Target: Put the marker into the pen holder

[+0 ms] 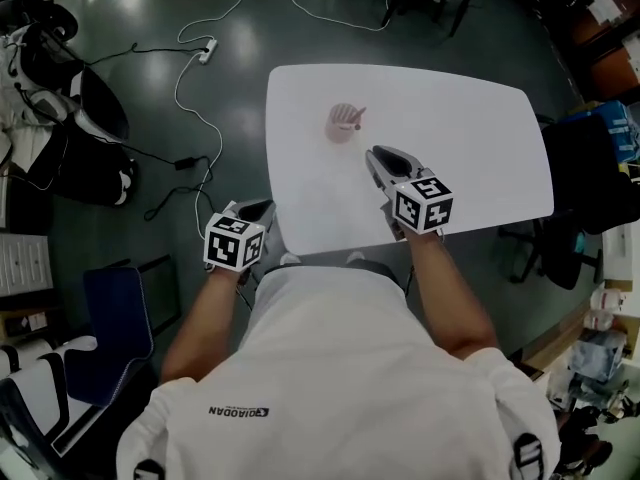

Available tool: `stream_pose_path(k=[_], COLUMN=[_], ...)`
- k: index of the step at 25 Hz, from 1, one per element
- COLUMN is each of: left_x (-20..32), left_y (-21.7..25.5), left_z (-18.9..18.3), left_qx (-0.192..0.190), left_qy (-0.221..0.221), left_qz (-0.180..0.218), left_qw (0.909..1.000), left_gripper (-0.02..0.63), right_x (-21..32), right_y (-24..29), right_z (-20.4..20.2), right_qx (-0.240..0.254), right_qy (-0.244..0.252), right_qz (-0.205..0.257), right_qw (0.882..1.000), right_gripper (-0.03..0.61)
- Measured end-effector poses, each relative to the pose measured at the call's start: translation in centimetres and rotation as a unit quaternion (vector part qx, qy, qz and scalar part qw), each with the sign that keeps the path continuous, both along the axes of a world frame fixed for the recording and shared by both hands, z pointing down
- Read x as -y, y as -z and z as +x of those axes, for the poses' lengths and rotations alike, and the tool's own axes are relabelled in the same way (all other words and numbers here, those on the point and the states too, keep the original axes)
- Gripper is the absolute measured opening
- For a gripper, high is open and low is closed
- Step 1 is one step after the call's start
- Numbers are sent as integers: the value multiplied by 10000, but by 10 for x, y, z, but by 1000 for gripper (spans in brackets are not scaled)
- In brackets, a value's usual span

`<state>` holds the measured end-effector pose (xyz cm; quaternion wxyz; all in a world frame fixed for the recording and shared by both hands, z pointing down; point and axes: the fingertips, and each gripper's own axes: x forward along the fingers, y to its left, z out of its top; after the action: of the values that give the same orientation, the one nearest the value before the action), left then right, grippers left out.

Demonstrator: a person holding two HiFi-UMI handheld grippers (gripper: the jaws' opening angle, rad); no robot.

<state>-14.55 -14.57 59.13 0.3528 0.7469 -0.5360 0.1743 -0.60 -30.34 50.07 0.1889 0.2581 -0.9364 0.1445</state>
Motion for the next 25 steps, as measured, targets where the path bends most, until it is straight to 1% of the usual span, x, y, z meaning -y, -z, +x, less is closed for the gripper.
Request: stream_pose_path(k=[4,6,9,12,15,20,22,25], left_x=[11,6,-10,-25,-38,-56,-72,-109], left_y=[21,36,53,62,65,74,71,63], left_z=[32,45,64,105,147,214,228,231], left_qx=[-57,-67,-55,-99,-109,-90,-1,110], left_qy=[-50,-92,-141,-276,-423,-557,-588,-440], left_qz=[298,482,649,686,702,716,664,459], left_qw=[9995,9988,9978,9972,9966,9958,9961,9979], left_gripper=[26,26,26,26,26,26,26,26], right_x=[-37,-60,-90,-122,-154,-186,-198,-226], right_y=[5,9,15,20,21,7,0,-6], right_z=[37,49,66,96,129,191,208,220], right_qx=[352,483,678,814,882,934,942,1033], right_qy=[42,116,204,222,277,384,385,393], right_qz=[-245,-268,-342,-444,-426,-478,-541,-671], right_qw=[9991,9984,9969,9954,9948,9937,9933,9916], right_gripper=[42,20,20,19,18,18,18,18])
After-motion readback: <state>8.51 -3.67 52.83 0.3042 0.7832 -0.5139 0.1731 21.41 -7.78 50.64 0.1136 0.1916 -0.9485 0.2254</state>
